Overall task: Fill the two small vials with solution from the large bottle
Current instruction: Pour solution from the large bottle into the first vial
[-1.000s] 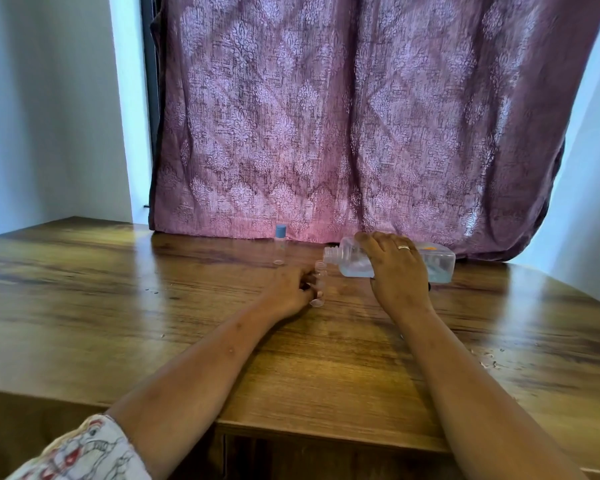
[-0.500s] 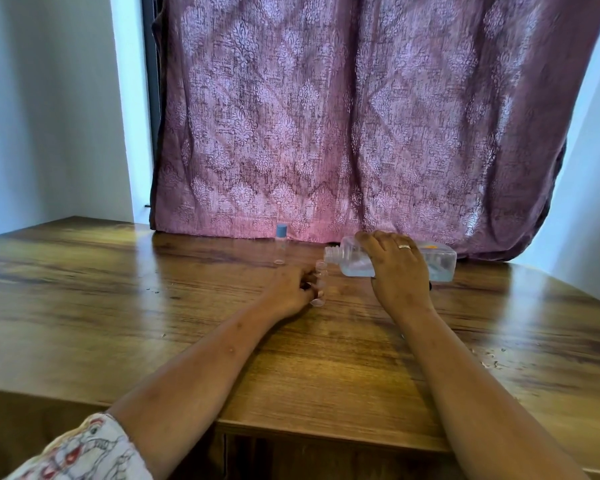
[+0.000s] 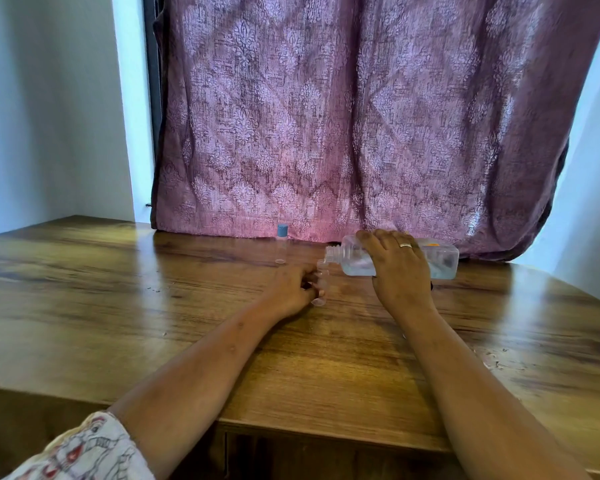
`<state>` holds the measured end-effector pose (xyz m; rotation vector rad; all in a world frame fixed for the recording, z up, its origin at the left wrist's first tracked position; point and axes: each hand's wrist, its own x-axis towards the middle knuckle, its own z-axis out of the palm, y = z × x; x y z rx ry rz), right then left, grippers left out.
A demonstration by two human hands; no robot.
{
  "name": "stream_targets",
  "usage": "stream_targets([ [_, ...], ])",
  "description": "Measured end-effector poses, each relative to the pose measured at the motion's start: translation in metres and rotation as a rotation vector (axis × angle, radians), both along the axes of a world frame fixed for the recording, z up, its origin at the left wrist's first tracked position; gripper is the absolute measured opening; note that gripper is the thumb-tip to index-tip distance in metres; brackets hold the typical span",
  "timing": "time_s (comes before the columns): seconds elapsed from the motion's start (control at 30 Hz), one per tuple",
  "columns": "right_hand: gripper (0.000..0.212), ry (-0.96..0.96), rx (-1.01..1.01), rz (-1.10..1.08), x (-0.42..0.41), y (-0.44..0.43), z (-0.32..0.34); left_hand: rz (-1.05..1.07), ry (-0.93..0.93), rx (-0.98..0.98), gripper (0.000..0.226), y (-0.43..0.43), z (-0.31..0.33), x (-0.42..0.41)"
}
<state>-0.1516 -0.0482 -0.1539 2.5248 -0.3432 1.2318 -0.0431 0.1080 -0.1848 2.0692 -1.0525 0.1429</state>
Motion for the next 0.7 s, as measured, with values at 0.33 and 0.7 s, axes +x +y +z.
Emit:
stream_targets([
  [0.33,0.062,-0.014,-0.001,0.008,-0.0002,0.0002,-0.0003,-0.002,-0.012,0.000,0.031,-0.0015,-0.0013,0.0022],
  [0.7,0.068,0.001,-0.001,-0.009,-0.0008,0.0011,0.0004,0.010,0.011,0.017,0.051,-0.0026,-0.0013,0.0034],
])
